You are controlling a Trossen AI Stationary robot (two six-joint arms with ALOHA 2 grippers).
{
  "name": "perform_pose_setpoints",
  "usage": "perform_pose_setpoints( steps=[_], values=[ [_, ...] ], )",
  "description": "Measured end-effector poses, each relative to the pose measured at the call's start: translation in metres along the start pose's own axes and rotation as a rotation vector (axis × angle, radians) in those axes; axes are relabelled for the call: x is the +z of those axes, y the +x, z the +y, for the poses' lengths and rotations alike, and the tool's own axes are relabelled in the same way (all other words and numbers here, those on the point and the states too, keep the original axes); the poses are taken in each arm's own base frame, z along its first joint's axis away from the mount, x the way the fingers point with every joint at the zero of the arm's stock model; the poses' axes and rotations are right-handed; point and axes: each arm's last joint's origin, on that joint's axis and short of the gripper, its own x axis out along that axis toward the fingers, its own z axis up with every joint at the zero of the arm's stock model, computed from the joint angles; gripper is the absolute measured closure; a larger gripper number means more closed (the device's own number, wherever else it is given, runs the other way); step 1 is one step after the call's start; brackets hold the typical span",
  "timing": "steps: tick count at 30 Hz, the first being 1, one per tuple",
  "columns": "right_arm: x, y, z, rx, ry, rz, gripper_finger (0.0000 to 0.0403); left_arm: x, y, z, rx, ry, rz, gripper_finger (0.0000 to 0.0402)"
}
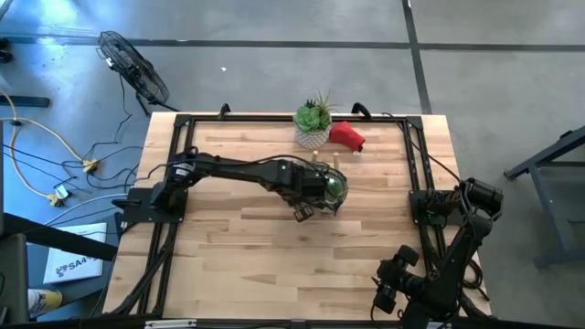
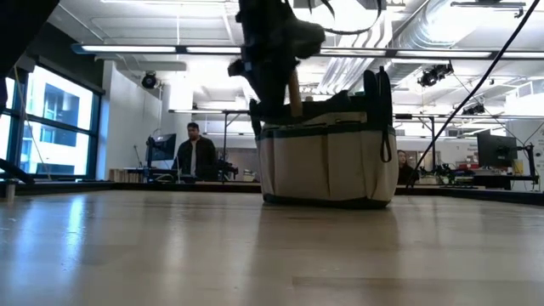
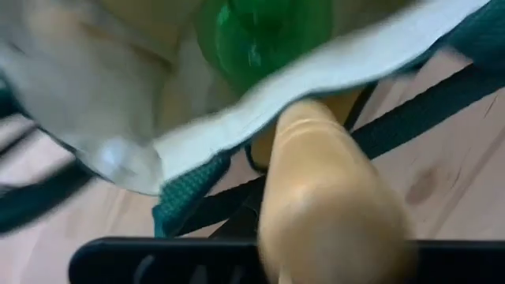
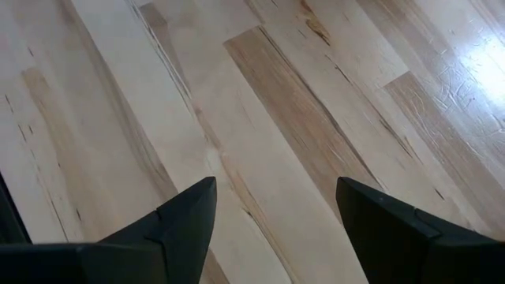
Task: Pick & Place Garden tools in Gardening bag
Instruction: Put the brown hand rake into the gardening bag, then put the red gloves into the gardening bag
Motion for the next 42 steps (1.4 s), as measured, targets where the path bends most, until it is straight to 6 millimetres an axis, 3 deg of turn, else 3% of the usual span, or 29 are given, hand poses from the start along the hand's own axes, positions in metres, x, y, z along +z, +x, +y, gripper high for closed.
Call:
perform_pose_setpoints(
  steps=[12,20,25,36,42],
  values=[
    [0.000,0.000,0.002,0.016,-0.006,-0.001,0.0149,-0.005,0.005,-0.009,-0.076,0.046,0.066,0.0401],
    [0.000,0.000,0.002,0.018,-0.004,0.002,0.0149,-0.005,0.021,-0.013,-0.065,0.075,0.092,0.0401],
    [0.000,0.000,0.002,0.018,-0.010,0.002,0.0149,-0.006,0.017,-0.011,-0.055,0.077,0.090,0.0401],
    [0.000,0.000,0.002,0.018,-0.012,0.007,0.0149,0.005,-0.065,0.003,-0.141,0.060,0.048,0.0394],
    [0.008,0.003,0.000,-0.006,-0.051,-0.062,0.0149,-0.005,-0.118,0.014,-0.178,0.049,-0.005,0.0394]
  ],
)
